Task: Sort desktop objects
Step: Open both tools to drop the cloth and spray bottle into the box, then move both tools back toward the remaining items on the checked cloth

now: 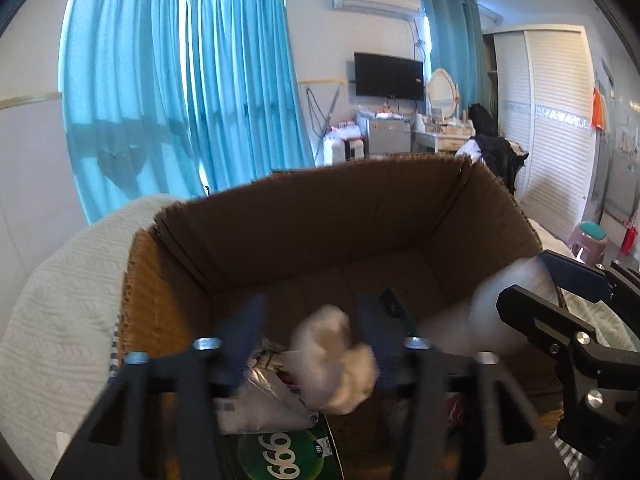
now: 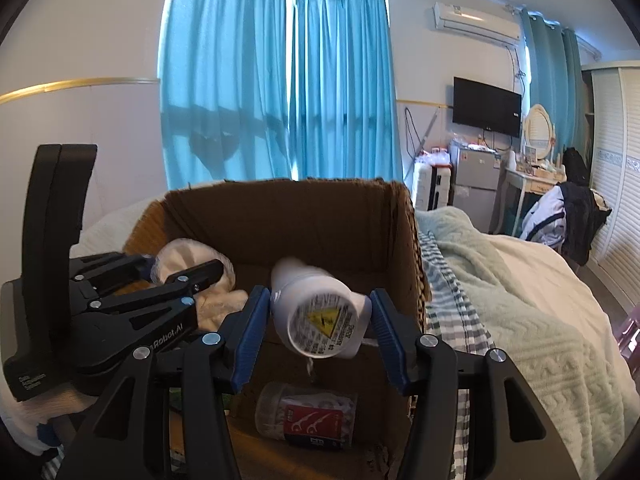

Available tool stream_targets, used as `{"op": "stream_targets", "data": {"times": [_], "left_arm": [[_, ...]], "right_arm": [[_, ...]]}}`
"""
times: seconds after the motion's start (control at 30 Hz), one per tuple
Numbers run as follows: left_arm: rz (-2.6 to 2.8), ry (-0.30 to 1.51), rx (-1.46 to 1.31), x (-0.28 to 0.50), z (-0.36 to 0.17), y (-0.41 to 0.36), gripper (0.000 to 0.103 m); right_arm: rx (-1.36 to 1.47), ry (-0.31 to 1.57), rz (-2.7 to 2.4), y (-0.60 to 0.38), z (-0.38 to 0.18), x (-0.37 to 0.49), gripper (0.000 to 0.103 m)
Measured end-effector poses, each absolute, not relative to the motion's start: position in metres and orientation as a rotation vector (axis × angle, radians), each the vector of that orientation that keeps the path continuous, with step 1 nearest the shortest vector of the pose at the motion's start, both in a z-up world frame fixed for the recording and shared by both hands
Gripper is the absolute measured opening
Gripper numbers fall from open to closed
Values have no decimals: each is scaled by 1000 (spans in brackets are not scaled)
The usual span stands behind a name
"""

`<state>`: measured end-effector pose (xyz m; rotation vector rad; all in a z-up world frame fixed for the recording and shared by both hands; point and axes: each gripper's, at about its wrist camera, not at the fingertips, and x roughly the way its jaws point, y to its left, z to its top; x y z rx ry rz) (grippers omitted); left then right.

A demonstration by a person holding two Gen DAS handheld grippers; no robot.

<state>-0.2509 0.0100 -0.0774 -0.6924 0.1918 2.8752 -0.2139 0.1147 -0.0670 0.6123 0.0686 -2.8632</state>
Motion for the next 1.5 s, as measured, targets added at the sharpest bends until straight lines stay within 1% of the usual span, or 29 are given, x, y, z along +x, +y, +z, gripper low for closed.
{"op": "stream_targets", "data": {"times": [0.03,0.07,0.1,0.13,0.17,0.3,0.33,0.37,0.47,0.57,0.63,0.7,0.9,1.13,1.33,1.5], "left_arm": [[2881,195,-676,-248,-75,10,62],[2884,204,-661,-244,-71,10,66],[2890,210,-651,-243,-69,10,69],[2902,214,-635,-240,-65,9,76],[2914,213,-616,-236,-63,8,79],[2931,200,-576,-224,-49,2,83],[2936,197,-565,-221,-45,0,87],[2943,195,-550,-217,-41,-1,93],[2978,193,-478,-207,-28,-9,103],[3007,190,-431,-197,-14,-17,103],[3018,174,-420,-189,-6,-23,103],[3029,162,-409,-182,0,-28,103],[3076,149,-407,-162,13,-48,103],[3120,144,-419,-136,16,-62,103],[3099,75,-542,-118,-3,-77,103],[3082,78,-669,-108,-27,-84,103]], "right_arm": [[615,77,-2870,115,-68,-213,52],[602,92,-2887,117,-67,-211,54],[592,99,-2898,118,-65,-209,59],[578,98,-2909,119,-62,-207,62],[563,88,-2918,121,-60,-205,64],[520,72,-2943,125,-49,-194,64],[512,67,-2949,126,-45,-192,64],[505,62,-2952,126,-42,-189,65],[472,54,-2960,127,-33,-180,69],[431,48,-2966,127,-22,-170,72],[407,42,-2965,128,-17,-161,77],[381,42,-2963,127,-11,-151,87],[325,24,-2959,127,-1,-127,103],[293,12,-2965,126,7,-103,103],[303,25,-2942,123,3,-81,103],[339,46,-2902,113,-7,-69,103]]}}
